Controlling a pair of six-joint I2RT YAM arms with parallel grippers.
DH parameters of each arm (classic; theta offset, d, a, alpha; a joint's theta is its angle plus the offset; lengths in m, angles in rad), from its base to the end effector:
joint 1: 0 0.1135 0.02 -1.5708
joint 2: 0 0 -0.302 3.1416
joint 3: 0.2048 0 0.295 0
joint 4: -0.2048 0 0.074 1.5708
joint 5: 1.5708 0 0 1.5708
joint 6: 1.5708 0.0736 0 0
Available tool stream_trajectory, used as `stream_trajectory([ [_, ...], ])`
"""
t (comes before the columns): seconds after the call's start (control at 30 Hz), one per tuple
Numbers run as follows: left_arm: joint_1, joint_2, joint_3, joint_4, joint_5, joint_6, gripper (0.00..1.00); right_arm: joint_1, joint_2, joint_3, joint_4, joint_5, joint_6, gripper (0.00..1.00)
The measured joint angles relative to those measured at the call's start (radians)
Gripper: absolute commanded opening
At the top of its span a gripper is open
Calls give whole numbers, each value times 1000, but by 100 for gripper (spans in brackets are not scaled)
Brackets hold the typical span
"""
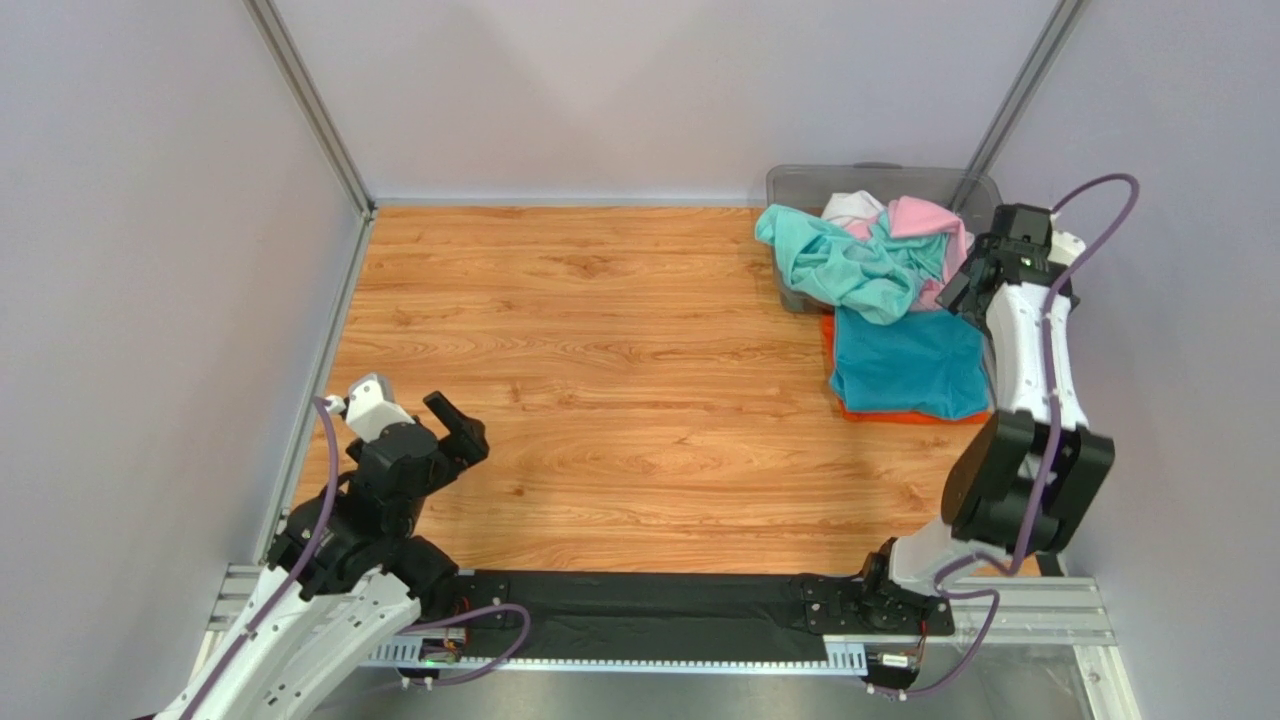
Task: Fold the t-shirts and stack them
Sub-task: Reset both grippers
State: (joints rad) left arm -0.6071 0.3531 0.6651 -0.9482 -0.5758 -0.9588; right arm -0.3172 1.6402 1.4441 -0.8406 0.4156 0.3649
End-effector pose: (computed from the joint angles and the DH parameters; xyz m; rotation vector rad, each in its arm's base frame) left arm 0.1069 -0.0254 0.2830 -0.6711 1.9973 -0.3043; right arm 0.3783 -0.1555 0.2957 0.9926 2.3564 -0.5214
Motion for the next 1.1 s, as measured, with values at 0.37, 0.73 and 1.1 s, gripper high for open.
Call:
stream_trajectory([
  [0.37, 0, 52, 42, -15, 30, -4, 100, 217, -505, -395, 26, -210, 32, 100],
  [0.73, 0, 36, 31, 8, 26, 9, 100, 277, -885, -927, 238, -474, 114, 100],
  [1.1, 0, -11, -92, 143, 25, 74, 100, 277, -972, -953, 312, -478, 119, 100],
])
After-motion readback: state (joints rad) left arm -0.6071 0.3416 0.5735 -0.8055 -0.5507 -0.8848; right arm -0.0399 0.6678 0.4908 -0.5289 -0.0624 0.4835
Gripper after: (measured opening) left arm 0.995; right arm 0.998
